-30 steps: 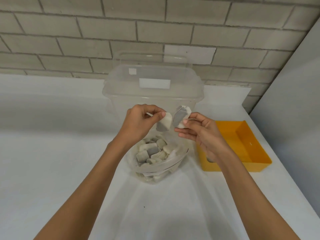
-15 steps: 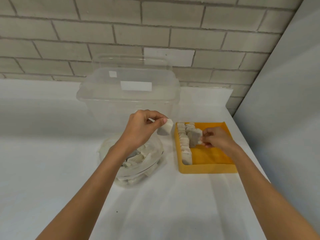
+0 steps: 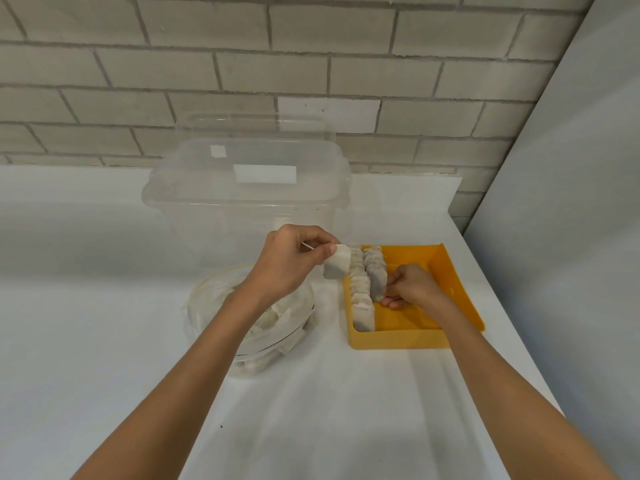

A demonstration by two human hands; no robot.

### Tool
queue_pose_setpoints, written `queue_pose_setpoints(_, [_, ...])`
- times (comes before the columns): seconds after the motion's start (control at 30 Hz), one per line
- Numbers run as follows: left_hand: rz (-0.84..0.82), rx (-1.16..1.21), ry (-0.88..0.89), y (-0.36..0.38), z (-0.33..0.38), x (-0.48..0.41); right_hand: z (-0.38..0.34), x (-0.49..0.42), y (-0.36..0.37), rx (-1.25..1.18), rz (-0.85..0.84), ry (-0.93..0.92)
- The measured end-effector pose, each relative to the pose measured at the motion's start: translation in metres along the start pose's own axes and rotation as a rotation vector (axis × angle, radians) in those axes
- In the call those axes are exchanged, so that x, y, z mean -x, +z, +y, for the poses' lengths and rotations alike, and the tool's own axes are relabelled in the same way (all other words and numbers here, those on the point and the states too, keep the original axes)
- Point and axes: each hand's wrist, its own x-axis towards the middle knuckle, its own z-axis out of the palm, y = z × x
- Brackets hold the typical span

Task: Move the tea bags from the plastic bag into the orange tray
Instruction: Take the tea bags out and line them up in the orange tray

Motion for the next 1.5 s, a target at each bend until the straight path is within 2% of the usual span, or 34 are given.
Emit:
queue_pose_setpoints(0.23, [-0.197,-0.096,0.073,0.049,0.018,-0.031,0.002,0.009,-0.022,0.010,0.045,-0.053])
queue_pose_setpoints(0.43, [-0.356,-0.297,0.007,0.097,-0.004,-0.057,0.006,0.014,-0.038,0.037,0.113,-0.089])
queue_pose_setpoints(0.6, [-0.358,-0.447,-0.051,0.110,-0.019,-0.063,0.007,0.016,-0.038,0.032,0.105,-0.094])
queue_pose_setpoints(0.8, [-0.308,-0.477,-0.075,0.112,-0.015,-0.067,0.007,0.016,-0.036,0.027,0.089,-0.105])
queue_pose_setpoints(1.0, [-0.379,-0.487,-0.087,0.116,-0.015,-0.069,0.006,0.017,-0.029,0.064,0.044,-0.115])
queue_pose_setpoints(1.23, [-0.292,-0.707,-0.028,0.119,-0.019,-0.064,0.006,0.016,-0.012,0.123,-0.034,-0.081])
queue_pose_setpoints(1.37, [-0.295,-0.672,-0.028,0.116,-0.022,-0.063,0.007,0.014,-0.007,0.123,-0.039,-0.068])
queue_pose_setpoints(1.5, [-0.267,-0.539,-0.010,0.099,-0.021,-0.060,0.005,0.017,-0.010,0.147,-0.020,-0.065])
